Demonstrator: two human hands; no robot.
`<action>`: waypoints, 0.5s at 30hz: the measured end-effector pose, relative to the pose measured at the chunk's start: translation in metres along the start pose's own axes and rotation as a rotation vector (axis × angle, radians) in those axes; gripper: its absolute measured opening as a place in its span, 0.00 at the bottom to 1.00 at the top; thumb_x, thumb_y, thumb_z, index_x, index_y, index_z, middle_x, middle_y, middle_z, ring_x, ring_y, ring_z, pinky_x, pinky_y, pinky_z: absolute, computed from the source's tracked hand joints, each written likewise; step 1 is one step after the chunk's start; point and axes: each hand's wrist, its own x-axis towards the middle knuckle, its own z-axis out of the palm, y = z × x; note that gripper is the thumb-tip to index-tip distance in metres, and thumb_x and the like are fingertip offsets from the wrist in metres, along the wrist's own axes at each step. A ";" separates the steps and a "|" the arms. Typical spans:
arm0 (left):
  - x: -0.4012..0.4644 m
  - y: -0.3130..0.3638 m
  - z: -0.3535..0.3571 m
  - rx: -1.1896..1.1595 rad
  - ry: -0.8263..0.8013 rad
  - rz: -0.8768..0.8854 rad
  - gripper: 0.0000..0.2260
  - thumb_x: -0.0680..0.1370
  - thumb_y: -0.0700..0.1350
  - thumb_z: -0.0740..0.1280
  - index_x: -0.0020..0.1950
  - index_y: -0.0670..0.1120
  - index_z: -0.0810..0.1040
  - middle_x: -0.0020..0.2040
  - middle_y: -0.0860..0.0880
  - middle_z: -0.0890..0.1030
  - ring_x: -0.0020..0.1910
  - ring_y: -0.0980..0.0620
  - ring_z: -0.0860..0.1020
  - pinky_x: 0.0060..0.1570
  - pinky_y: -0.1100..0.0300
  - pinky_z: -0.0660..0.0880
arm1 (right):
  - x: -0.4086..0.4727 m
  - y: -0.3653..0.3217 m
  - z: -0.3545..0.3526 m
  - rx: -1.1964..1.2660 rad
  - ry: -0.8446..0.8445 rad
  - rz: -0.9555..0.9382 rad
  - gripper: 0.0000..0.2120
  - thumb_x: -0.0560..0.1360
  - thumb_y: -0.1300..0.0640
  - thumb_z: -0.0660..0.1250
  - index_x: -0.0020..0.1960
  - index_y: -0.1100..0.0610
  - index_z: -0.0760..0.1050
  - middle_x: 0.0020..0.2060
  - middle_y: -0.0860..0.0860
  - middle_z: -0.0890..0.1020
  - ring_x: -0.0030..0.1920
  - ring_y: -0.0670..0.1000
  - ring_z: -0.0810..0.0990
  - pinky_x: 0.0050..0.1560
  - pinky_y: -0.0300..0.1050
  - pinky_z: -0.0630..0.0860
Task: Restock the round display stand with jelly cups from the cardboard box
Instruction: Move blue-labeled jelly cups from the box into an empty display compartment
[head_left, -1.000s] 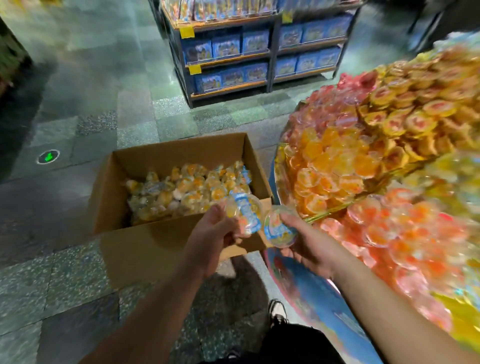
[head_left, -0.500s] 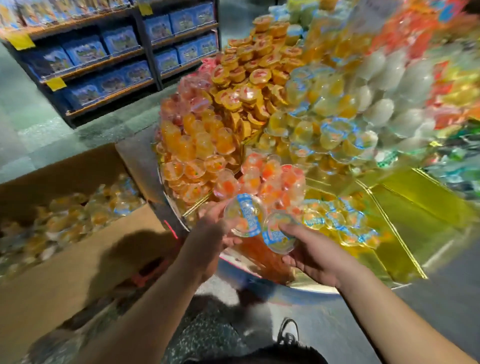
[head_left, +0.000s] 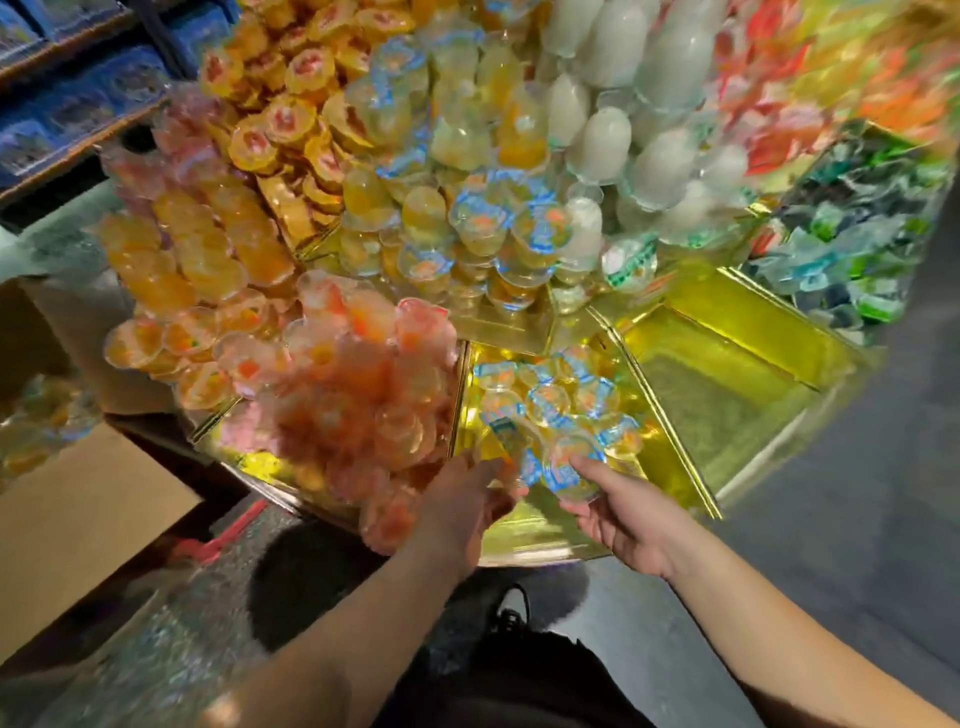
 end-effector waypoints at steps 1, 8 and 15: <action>0.006 -0.005 0.005 -0.009 0.012 -0.012 0.09 0.77 0.32 0.63 0.43 0.46 0.76 0.39 0.47 0.82 0.33 0.49 0.75 0.34 0.61 0.72 | 0.007 0.001 -0.005 0.012 0.010 0.020 0.08 0.76 0.48 0.69 0.51 0.52 0.78 0.37 0.52 0.82 0.36 0.46 0.79 0.32 0.35 0.71; 0.065 -0.038 0.010 -0.111 0.125 -0.108 0.15 0.76 0.29 0.62 0.47 0.50 0.72 0.34 0.48 0.83 0.33 0.49 0.72 0.36 0.59 0.68 | 0.075 0.018 -0.020 0.071 0.086 0.145 0.15 0.73 0.47 0.74 0.54 0.54 0.77 0.37 0.55 0.82 0.27 0.43 0.79 0.26 0.33 0.74; 0.123 -0.068 -0.007 -0.122 0.299 -0.251 0.05 0.77 0.36 0.66 0.41 0.41 0.79 0.35 0.48 0.80 0.32 0.54 0.76 0.35 0.65 0.73 | 0.142 0.035 -0.017 0.010 0.110 0.230 0.28 0.71 0.45 0.75 0.65 0.57 0.75 0.43 0.55 0.81 0.24 0.44 0.77 0.23 0.35 0.73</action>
